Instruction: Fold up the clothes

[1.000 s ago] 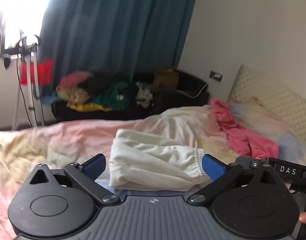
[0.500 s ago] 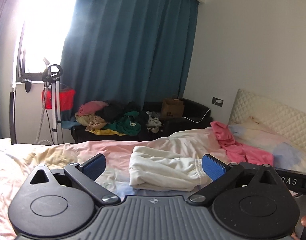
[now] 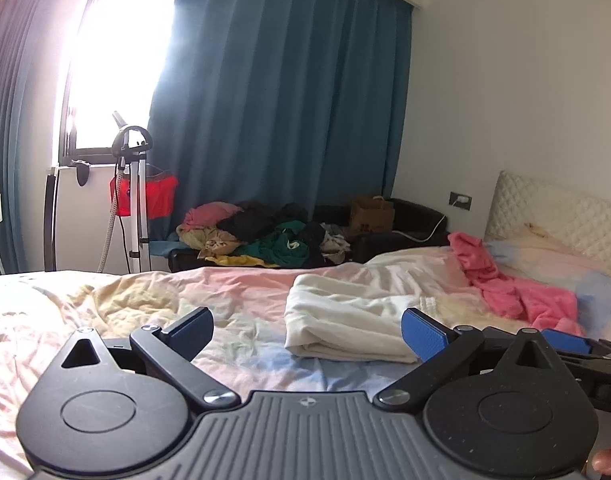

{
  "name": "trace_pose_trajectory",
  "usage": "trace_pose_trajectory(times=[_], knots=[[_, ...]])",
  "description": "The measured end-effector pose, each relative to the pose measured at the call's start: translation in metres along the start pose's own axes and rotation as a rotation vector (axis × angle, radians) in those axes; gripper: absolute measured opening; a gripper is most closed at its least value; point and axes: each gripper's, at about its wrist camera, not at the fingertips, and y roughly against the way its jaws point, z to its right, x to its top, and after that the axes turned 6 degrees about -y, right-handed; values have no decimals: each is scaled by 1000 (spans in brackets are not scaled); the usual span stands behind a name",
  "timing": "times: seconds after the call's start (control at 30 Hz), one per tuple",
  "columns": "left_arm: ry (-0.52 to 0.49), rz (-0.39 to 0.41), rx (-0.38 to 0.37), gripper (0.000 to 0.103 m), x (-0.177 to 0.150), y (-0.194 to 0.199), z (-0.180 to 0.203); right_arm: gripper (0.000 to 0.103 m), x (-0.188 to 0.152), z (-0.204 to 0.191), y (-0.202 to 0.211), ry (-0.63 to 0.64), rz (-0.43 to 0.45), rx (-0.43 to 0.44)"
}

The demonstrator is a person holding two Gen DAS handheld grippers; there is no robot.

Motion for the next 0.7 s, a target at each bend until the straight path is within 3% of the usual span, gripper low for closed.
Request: trace_pose_trajectory(times=[0.43,0.7], knots=[[-16,-19,51,101,-42,-44,-4,92,-41,-1,-35,52,16,-62],[12,-52,75,102,-62,-64,-8,92,-51,0,-28,48,69,-82]])
